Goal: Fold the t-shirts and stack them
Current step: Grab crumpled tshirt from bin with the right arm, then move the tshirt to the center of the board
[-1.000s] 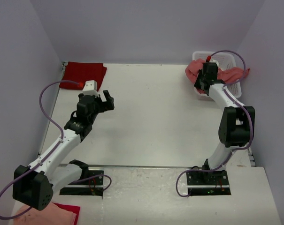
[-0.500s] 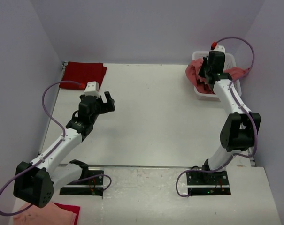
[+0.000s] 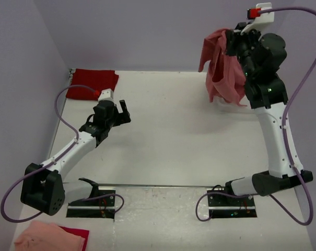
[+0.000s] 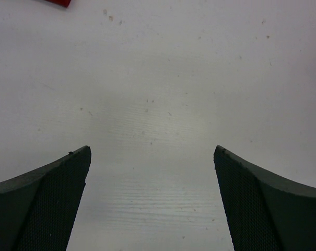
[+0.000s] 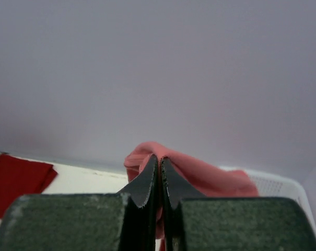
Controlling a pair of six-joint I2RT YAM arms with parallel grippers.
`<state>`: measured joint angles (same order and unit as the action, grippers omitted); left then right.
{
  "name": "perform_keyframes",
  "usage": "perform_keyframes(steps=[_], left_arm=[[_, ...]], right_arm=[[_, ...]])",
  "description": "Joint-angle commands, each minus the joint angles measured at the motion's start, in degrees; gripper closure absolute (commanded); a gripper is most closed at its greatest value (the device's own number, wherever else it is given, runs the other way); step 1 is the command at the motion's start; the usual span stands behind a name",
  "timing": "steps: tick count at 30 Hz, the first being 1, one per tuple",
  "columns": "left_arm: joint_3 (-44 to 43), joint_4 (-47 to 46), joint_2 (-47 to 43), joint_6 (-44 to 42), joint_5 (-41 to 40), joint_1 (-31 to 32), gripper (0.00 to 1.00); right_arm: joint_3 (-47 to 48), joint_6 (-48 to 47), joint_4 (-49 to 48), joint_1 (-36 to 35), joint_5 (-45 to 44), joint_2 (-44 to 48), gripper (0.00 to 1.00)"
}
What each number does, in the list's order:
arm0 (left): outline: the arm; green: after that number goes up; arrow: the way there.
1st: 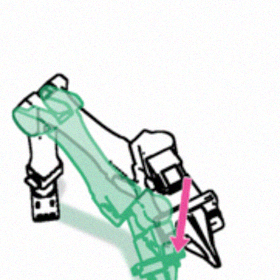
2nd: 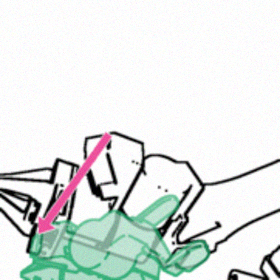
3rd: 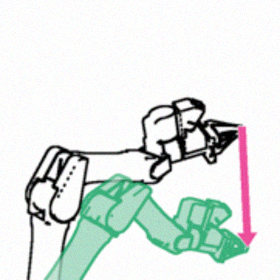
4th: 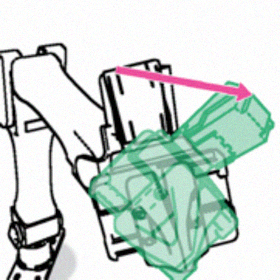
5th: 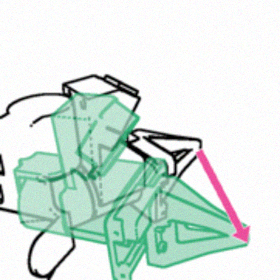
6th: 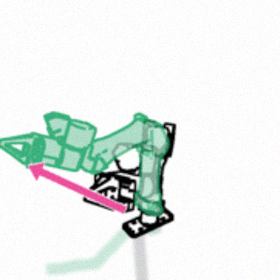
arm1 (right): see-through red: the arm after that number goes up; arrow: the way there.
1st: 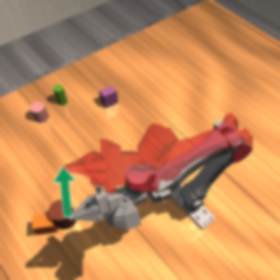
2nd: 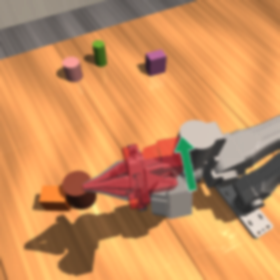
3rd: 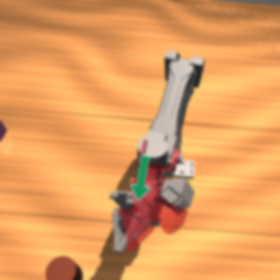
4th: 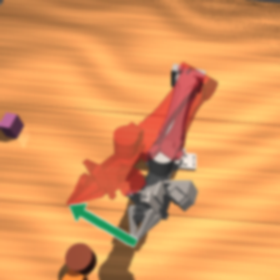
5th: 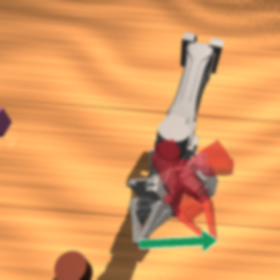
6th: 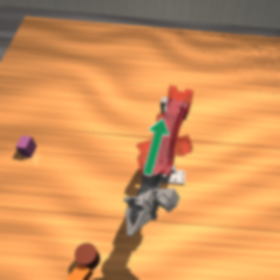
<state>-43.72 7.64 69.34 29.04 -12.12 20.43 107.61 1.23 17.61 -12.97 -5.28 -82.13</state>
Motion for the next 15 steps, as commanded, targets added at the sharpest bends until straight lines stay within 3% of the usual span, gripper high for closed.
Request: perform_keyframes(steps=[1, 9, 15], left_arm=[[-5.0, 5.6, -0.3, 4.8, -5.1, 0.4, 0.0], [-5.9, 7.5, -2.6, 5.5, -4.0, 0.4, 0.0], [-5.7, 8.5, -6.5, 5.0, -0.6, 0.4, 0.0]], right_arm=[[6.2, -4.0, 1.1, -2.5, 4.9, 5.2, 1.0], [6.6, 1.0, 3.9, -6.5, 25.7, 17.6, 1.0], [1.2, 4.8, 4.2, -6.5, 37.2, 24.1, 1.0]])
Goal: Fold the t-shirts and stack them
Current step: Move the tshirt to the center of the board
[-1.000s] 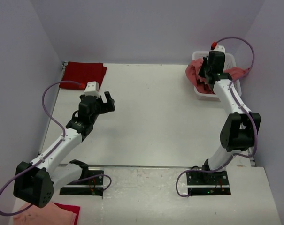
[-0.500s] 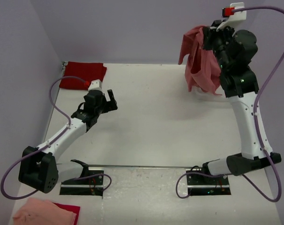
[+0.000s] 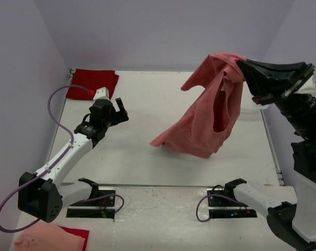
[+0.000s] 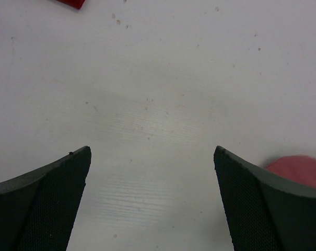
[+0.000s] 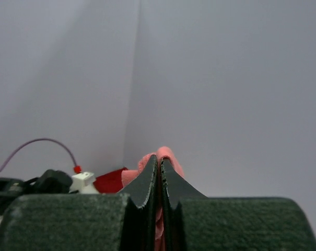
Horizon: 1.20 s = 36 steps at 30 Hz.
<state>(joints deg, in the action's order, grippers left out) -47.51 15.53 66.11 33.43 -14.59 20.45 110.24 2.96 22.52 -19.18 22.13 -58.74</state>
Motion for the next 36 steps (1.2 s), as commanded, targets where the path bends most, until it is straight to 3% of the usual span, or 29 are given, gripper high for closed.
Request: perform_keyframes(steps=[1, 9, 16, 21, 27, 30, 36], left_arm=[[-1.8, 0.7, -4.0, 0.5, 2.5, 0.4, 0.0], [-1.2, 0.2, -10.5, -1.0, 7.5, 0.4, 0.0], [-1.0, 0.1, -13.5, -2.6, 11.9, 0.4, 0.0], [-1.1, 0.2, -14.8, -4.2, 16.2, 0.4, 0.01], [0.3, 0.3, -14.9, -5.7, 20.6, 0.4, 0.03], [2.1, -0.1, -13.7, -6.1, 21.4, 0.4, 0.04], [6.3, -4.4, -9.7, -5.7, 25.0, 0.5, 0.07]], right_arm=[[-1.8, 3.6, 0.1, -0.2, 11.5, 1.0, 1.0], [-8.4, 7.8, -1.6, -0.2, 20.4, 1.4, 1.0], [-9.7, 7.7, -3.2, -0.2, 22.7, -8.2, 1.0], [-4.3, 5.1, -2.6, -0.2, 15.3, -21.6, 1.0], [9.9, 2.9, 0.8, 0.6, 2.2, -37.3, 1.0], [17.7, 3.9, 3.0, 2.2, 0.1, -43.7, 1.0], [17.8, 5.4, 3.0, 4.9, -2.9, -50.6, 1.0]])
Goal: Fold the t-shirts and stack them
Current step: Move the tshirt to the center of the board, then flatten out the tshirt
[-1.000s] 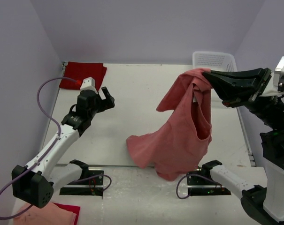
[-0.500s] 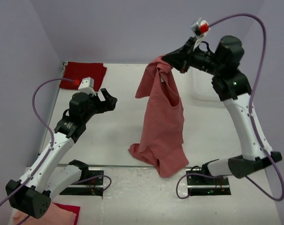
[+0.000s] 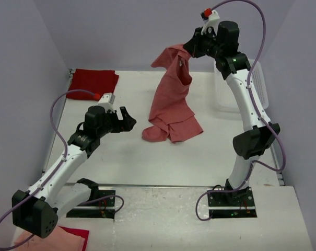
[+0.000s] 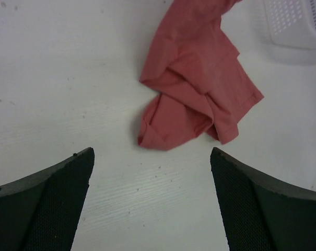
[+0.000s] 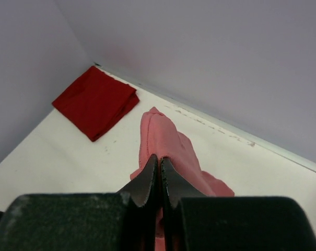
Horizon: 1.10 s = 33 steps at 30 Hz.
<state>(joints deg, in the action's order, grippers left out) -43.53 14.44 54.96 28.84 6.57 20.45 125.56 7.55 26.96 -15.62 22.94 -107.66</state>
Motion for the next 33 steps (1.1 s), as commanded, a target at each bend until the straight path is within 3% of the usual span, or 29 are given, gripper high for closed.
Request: perform_keyframes(steps=[1, 13, 23, 33], left_arm=[[2.7, -3.9, 2.8, -0.9, 4.9, 0.5, 0.09], [3.8, -16.3, 17.7, 1.8, 5.3, 3.9, 0.08], [-5.2, -16.5, 32.8, 3.7, 1.7, 4.2, 0.1], [-6.1, -16.9, 38.1, 4.1, 0.4, 5.1, 0.28]], right_arm=[[2.2, 1.0, -1.4, 1.7, -3.9, -2.3, 1.0], [-3.0, 0.4, -4.5, 2.6, -2.5, -5.9, 1.0], [-10.0, 1.3, -8.5, 4.8, -0.3, -2.2, 1.0], [-12.4, 1.9, -9.6, 5.9, 0.9, -0.5, 1.0]])
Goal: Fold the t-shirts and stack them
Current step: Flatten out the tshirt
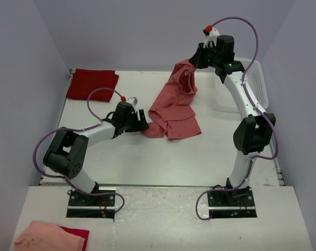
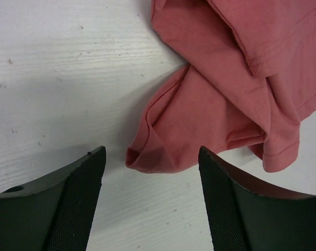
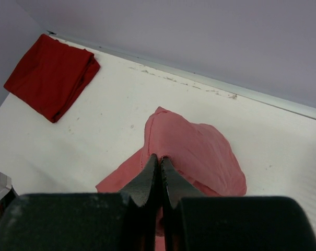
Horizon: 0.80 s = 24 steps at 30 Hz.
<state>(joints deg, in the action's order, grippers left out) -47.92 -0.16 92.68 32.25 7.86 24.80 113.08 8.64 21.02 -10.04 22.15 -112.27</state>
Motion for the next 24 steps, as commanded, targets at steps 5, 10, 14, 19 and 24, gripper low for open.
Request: perform_keyframes(steps=[5, 10, 14, 19, 24], left_arm=[[-1.3, -2.3, 0.6, 1.1, -0.9, 1.4, 0.31], [-1.4, -2.4, 1.7, 1.2, -0.8, 1.7, 0.42], [-1.3, -2.6, 1.9, 1.4, -0.6, 1.7, 0.57], [-0.8, -2.6, 1.7, 1.6, -0.5, 1.8, 0.67], [0.0, -2.3, 0.7, 1.9, 0.1, 1.8, 0.82]], right_arm=[[-0.3, 1.5, -4.1, 0.7, 2.2, 4.3, 1.0], [-0.8, 2.2, -4.8, 1.1, 3.1, 4.8, 1.0], [-1.1, 2.5, -4.8, 1.2, 3.1, 4.6, 1.0], [-1.1, 2.7, -4.8, 1.4, 3.3, 4.7, 1.0], [-1.4, 2.8, -4.8, 1.5, 2.8, 4.3, 1.0]])
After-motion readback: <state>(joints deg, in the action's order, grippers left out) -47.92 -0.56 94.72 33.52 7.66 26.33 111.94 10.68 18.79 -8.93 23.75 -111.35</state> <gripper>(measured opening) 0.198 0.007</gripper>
